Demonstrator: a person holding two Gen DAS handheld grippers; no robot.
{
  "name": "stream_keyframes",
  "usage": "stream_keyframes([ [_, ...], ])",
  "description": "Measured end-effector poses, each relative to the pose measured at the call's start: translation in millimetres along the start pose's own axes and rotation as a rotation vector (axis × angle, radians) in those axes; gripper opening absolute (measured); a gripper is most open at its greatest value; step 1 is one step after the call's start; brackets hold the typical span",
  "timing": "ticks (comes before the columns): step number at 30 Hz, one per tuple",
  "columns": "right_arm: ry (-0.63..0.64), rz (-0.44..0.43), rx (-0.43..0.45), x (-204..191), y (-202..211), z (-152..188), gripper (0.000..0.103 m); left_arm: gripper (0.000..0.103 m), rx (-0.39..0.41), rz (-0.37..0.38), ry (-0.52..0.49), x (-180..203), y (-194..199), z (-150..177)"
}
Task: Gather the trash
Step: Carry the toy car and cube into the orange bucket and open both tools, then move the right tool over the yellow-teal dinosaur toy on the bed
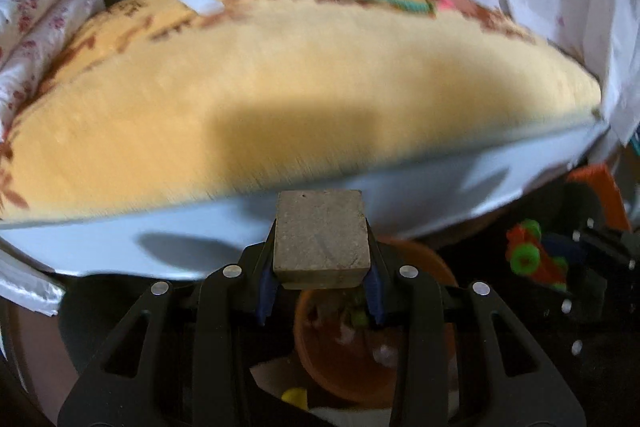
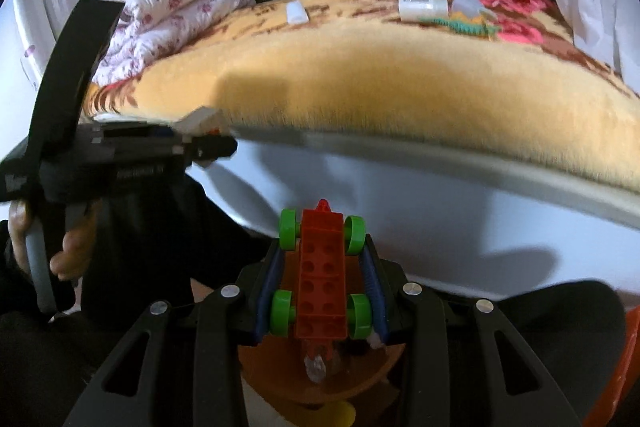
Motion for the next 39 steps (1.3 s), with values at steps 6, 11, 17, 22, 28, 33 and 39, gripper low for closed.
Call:
stream_keyframes([
  [6,0.007,0.011,-0.068,3,-16,17,0.038,0.035,-0.174,0.054,0.002,12,-36,43],
  [11,-0.024,0.023,-0.197,12,-44,37,0.038,0.035,-0.336,0.093,-0.004,22,-71,73],
  [17,-0.088,0.020,-0.314,29,-83,57,0.038,0.035,-0.483,0.109,-0.034,33,-113,100],
  [22,-0.145,-0.007,-0.386,40,-106,69,0.038,0.035,-0.562,0.114,-0.025,30,-134,116],
  [28,-0.155,-0.017,-0.441,43,-122,73,0.053,0.053,-0.624,0.088,-0.055,30,-148,126],
  [33,-0.173,-0.011,-0.410,47,-112,78,0.057,0.063,-0.631,0.062,-0.054,27,-149,125],
  [39,-0.195,0.008,-0.374,53,-99,73,0.057,0.064,-0.619,0.063,-0.033,25,-146,120],
])
Point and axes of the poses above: each gripper's, at about its wrist camera, not at the fingertips, and y roughly against the way its jaws point, x to its right, z to its underside, the point moved 7 cm from there along -y, roughly the way its jaws point, and after that the axes turned 6 degrees about -z, right-handed, at the moved point
